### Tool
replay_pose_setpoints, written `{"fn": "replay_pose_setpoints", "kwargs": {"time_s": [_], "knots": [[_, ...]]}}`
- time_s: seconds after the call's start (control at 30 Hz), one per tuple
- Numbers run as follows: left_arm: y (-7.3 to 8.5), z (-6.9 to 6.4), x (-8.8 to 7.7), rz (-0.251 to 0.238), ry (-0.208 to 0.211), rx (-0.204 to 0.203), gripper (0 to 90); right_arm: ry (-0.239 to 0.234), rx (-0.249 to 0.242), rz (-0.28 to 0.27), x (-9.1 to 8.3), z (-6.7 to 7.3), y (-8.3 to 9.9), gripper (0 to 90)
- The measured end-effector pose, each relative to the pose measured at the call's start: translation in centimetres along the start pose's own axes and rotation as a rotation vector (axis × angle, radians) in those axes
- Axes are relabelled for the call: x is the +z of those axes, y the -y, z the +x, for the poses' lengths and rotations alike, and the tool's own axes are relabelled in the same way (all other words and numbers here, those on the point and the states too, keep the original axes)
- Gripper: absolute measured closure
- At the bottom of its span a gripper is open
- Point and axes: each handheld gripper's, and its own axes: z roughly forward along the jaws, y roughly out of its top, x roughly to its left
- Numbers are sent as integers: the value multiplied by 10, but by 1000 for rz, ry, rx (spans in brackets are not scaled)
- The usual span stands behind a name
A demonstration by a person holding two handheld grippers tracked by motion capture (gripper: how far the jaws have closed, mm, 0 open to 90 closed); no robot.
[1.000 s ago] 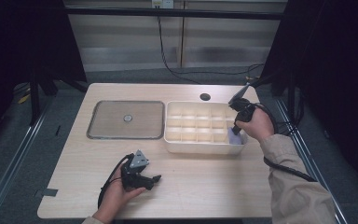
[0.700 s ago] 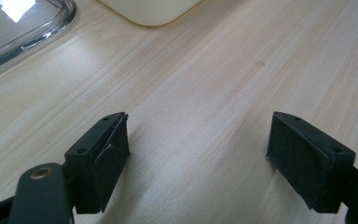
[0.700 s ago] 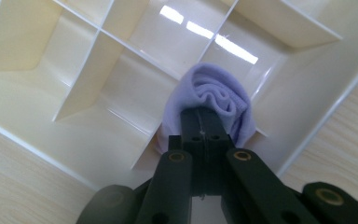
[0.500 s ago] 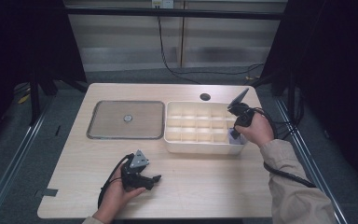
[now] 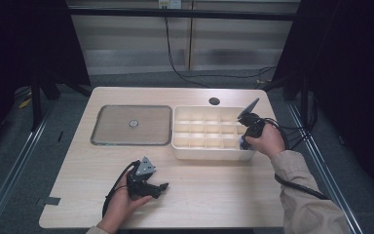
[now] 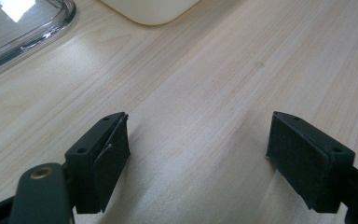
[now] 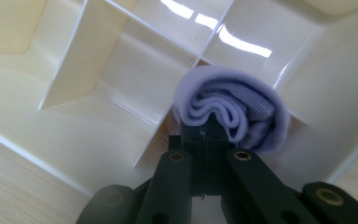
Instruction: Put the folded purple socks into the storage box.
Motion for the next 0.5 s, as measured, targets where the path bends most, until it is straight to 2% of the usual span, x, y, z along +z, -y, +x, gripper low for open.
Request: {"fn": "replay_pose_setpoints", "kwargs": {"time_s": [0.33,0.5], "knots": [[0,0,0,0,0,0,202,1,-11,20,15,3,0,900],[0,0,0,0,0,0,202,5,-16,22,15,4,0,900]]}}
